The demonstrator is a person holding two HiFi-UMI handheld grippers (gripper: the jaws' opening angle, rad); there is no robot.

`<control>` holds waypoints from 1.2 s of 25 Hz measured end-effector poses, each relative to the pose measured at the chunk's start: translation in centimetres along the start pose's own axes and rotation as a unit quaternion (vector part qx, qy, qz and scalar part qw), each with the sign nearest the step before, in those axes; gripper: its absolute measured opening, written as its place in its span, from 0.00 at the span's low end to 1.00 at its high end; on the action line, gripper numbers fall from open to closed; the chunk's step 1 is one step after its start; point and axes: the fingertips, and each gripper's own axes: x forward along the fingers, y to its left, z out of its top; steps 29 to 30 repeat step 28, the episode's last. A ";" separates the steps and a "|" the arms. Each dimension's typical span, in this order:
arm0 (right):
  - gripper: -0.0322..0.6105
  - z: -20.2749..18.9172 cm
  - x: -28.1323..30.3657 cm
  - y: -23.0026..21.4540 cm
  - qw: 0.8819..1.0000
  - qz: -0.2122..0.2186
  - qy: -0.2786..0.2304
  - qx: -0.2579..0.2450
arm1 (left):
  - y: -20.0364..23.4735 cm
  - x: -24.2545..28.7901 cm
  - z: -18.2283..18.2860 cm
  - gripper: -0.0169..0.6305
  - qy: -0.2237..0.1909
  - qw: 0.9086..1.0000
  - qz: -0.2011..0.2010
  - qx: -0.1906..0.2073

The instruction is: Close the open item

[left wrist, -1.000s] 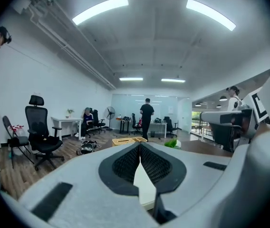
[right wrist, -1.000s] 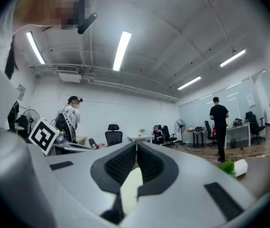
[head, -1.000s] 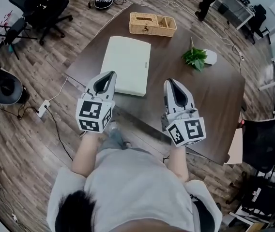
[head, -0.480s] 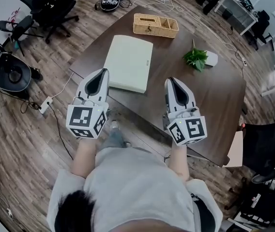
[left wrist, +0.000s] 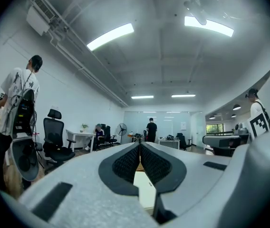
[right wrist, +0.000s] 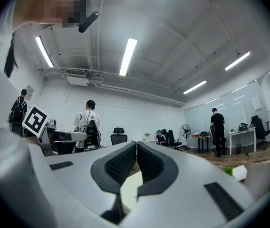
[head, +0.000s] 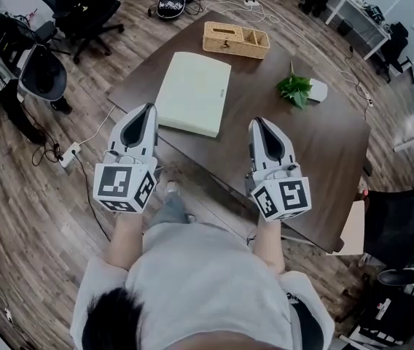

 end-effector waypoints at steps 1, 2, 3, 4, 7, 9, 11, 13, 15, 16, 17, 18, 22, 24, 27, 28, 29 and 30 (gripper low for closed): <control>0.07 0.1 -0.2 0.0 1.000 0.000 -0.001 0.000 | -0.1 -0.1 0.1 0.04 -0.001 1.000 0.000 0.000; 0.07 0.1 -0.3 0.1 1.000 0.000 -0.001 0.001 | -0.2 -0.3 0.1 0.04 -0.002 1.000 0.001 0.000; 0.07 0.1 -0.4 0.1 1.000 0.000 -0.001 0.001 | -0.3 -0.4 0.1 0.04 -0.003 1.000 0.002 0.000; 0.07 0.1 -0.5 0.2 1.000 0.000 -0.002 0.000 | -0.4 -0.5 0.1 0.04 -0.004 1.000 0.002 -0.001; 0.07 0.2 -1.0 0.2 1.000 -0.002 -0.003 0.001 | -0.6 -0.8 0.2 0.04 -0.006 1.000 0.004 -0.002; 0.07 0.4 -1.3 0.2 1.000 -0.003 -0.004 -0.001 | -0.7 -1.0 0.2 0.04 -0.006 1.000 0.004 -0.003; 0.07 0.4 -1.5 0.1 1.000 -0.005 -0.003 -0.002 | -0.9 -1.1 0.2 0.04 -0.007 1.000 0.003 -0.004; 0.07 0.4 -1.7 0.1 1.000 -0.006 -0.003 -0.003 | -1.0 -1.1 0.2 0.04 -0.008 1.000 0.002 -0.005; 0.07 0.4 -1.8 0.0 1.000 -0.006 -0.001 -0.005 | -1.1 -1.1 0.2 0.04 -0.009 1.000 0.002 -0.005; 0.07 0.4 -1.9 0.0 1.000 -0.006 -0.001 -0.005 | -1.2 -1.0 0.2 0.04 -0.010 1.000 0.002 -0.005; 0.07 0.4 -1.9 -0.1 1.000 -0.007 -0.001 -0.005 | -1.3 -1.0 0.3 0.04 -0.011 1.000 0.002 -0.006; 0.07 0.4 -2.0 -0.2 1.000 -0.007 -0.001 -0.005 | -1.3 -1.0 0.3 0.04 -0.012 1.000 0.003 -0.006; 0.07 0.2 -2.3 -0.3 1.000 -0.009 -0.001 -0.006 | -1.4 -1.0 0.0 0.04 -0.013 1.000 0.004 -0.009; 0.07 0.2 -2.3 -0.2 1.000 -0.011 -0.001 -0.005 | -1.3 -1.1 0.1 0.04 -0.013 1.000 0.005 -0.010; 0.07 0.4 -2.2 -0.2 1.000 -0.014 -0.001 -0.003 | -1.1 -1.0 0.2 0.04 -0.014 1.000 0.005 -0.010; 0.07 0.5 -2.2 -0.2 1.000 -0.015 -0.001 -0.003 | -1.0 -1.0 0.3 0.04 -0.014 1.000 0.005 -0.010; 0.07 0.5 -2.2 -0.2 1.000 -0.015 -0.001 -0.003 | -1.0 -1.0 0.3 0.04 -0.014 1.000 0.005 -0.010; 0.07 0.5 -2.2 -0.2 1.000 -0.015 -0.001 -0.003 | -1.0 -1.0 0.3 0.04 -0.014 1.000 0.005 -0.010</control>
